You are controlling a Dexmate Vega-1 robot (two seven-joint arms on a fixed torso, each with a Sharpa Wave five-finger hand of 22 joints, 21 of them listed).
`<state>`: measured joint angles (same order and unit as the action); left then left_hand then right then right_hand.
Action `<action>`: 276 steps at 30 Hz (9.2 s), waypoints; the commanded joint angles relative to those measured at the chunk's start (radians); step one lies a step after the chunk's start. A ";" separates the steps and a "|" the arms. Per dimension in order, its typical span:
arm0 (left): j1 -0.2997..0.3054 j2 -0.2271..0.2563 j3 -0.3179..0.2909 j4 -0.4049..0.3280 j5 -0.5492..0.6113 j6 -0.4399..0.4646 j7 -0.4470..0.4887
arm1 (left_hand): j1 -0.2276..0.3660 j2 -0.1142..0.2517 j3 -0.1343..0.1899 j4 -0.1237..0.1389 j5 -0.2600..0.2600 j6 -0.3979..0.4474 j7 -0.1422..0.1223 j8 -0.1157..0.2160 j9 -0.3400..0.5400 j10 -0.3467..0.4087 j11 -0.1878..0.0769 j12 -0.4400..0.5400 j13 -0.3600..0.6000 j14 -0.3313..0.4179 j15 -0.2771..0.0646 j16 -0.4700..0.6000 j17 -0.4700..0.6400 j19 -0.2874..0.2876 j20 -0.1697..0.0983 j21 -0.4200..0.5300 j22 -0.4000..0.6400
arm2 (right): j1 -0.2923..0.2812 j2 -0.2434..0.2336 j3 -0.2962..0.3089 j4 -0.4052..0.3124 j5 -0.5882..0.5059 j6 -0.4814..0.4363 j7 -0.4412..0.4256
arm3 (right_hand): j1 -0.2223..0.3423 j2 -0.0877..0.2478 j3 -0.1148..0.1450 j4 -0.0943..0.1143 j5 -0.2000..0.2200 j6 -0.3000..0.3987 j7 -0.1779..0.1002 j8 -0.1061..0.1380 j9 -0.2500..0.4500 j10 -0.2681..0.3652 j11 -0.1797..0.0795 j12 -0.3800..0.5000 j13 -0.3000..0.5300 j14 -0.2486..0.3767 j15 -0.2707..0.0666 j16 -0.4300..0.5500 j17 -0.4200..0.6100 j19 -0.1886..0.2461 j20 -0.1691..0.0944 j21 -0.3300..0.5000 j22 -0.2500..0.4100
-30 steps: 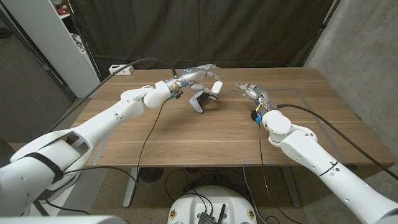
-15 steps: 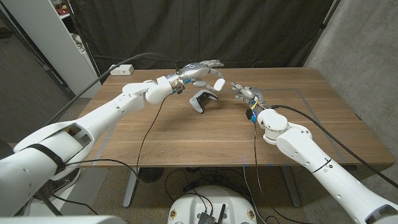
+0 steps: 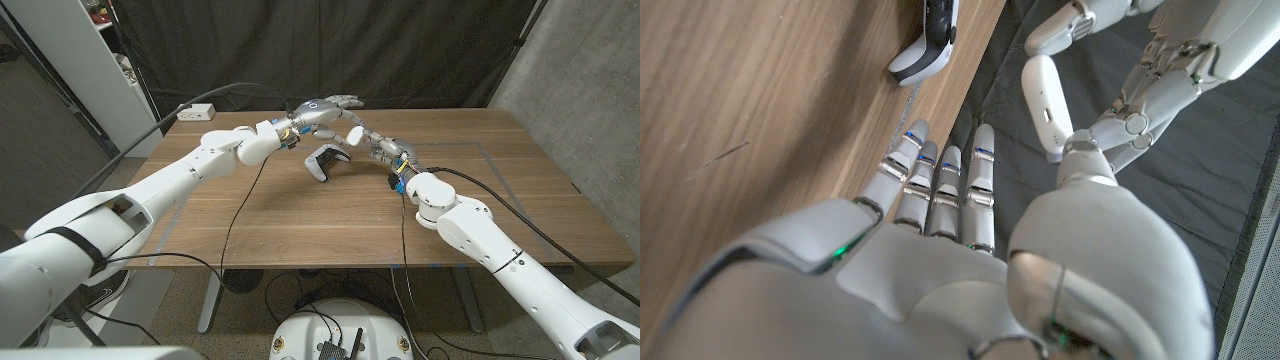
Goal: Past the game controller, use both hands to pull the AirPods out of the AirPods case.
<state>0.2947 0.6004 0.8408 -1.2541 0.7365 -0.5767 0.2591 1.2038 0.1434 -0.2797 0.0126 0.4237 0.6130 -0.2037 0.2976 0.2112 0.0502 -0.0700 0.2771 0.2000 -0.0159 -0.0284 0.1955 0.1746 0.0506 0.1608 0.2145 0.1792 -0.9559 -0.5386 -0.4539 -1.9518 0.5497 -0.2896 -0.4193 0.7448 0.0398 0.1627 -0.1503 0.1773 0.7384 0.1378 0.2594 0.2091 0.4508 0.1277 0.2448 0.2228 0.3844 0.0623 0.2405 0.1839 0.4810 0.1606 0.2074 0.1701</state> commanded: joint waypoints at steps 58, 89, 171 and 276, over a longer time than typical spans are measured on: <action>0.005 0.028 -0.011 -0.021 -0.074 0.109 -0.127 | -0.110 -0.053 -0.061 0.085 0.028 -0.266 -0.005 -0.134 0.014 0.013 0.014 -0.030 0.016 0.017 -0.003 -0.005 0.010 0.003 0.010 -0.009 0.007 | 0.041 0.196 -0.016 0.327 0.249 0.340 0.284 | 0.355 0.094 0.102 -0.012 0.003 0.212 -0.112 0.216 0.236 0.269 -0.137 0.053 0.044 0.219 -0.181 0.089 0.042 0.030 -0.073 -0.016 0.006; 0.080 -0.034 -0.162 0.023 -0.671 0.099 -0.435 | -0.297 -0.149 -0.054 0.129 0.112 -0.072 0.132 0.008 0.007 0.025 0.063 -0.013 0.038 0.051 0.034 0.010 0.019 0.044 0.016 0.004 0.012 | 0.059 0.386 -0.033 0.670 0.120 0.836 0.393 | 0.349 0.085 0.064 0.009 0.002 0.215 -0.207 0.247 0.284 0.270 -0.218 0.045 0.065 0.174 -0.245 0.100 0.064 -0.004 -0.092 -0.015 0.007; 0.018 -0.082 -0.122 0.067 -0.750 0.122 -0.594 | 0.040 0.048 0.114 0.039 0.028 0.394 0.135 0.162 0.118 0.183 -0.026 0.025 0.038 0.165 -0.029 0.019 0.025 0.131 -0.025 0.037 0.029 | 0.177 0.499 -0.006 0.967 0.173 1.001 0.639 | 0.353 0.095 -0.018 0.027 0.022 0.175 -0.276 0.206 0.235 0.258 -0.258 0.055 0.132 0.125 -0.284 0.152 0.152 -0.040 -0.123 0.001 0.009; 0.033 -0.052 -0.142 0.068 -0.812 0.152 -0.653 | -0.043 0.077 0.283 0.144 -0.199 0.398 0.170 0.156 0.199 0.202 0.002 0.004 0.040 0.175 -0.022 0.017 0.037 0.123 -0.018 0.053 0.036 | 0.182 0.426 -0.027 0.902 0.147 0.896 0.622 | 0.429 0.122 0.009 0.006 0.012 0.154 -0.282 0.231 0.277 0.331 -0.279 0.108 0.210 0.242 -0.299 0.205 0.236 -0.051 -0.127 0.002 0.014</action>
<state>0.3346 0.5414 0.6958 -1.1906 -0.0622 -0.4367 -0.3661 1.1777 0.2151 -0.0975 0.0485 0.2263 0.9216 -0.0048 0.4140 0.2797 0.2515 -0.0712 0.2846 0.2348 0.1591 -0.0392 0.2070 0.2073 0.1697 0.1410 0.2596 0.2118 -0.7725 -0.0884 -0.4795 -1.0293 0.6971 0.6347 0.1974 1.1758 0.1518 0.1523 -0.1557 0.1891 0.8571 -0.1135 0.4224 0.4077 0.7769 -0.1499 0.3483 0.4293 0.6169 -0.0588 0.4453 0.4154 0.4307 0.0390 0.2034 0.1792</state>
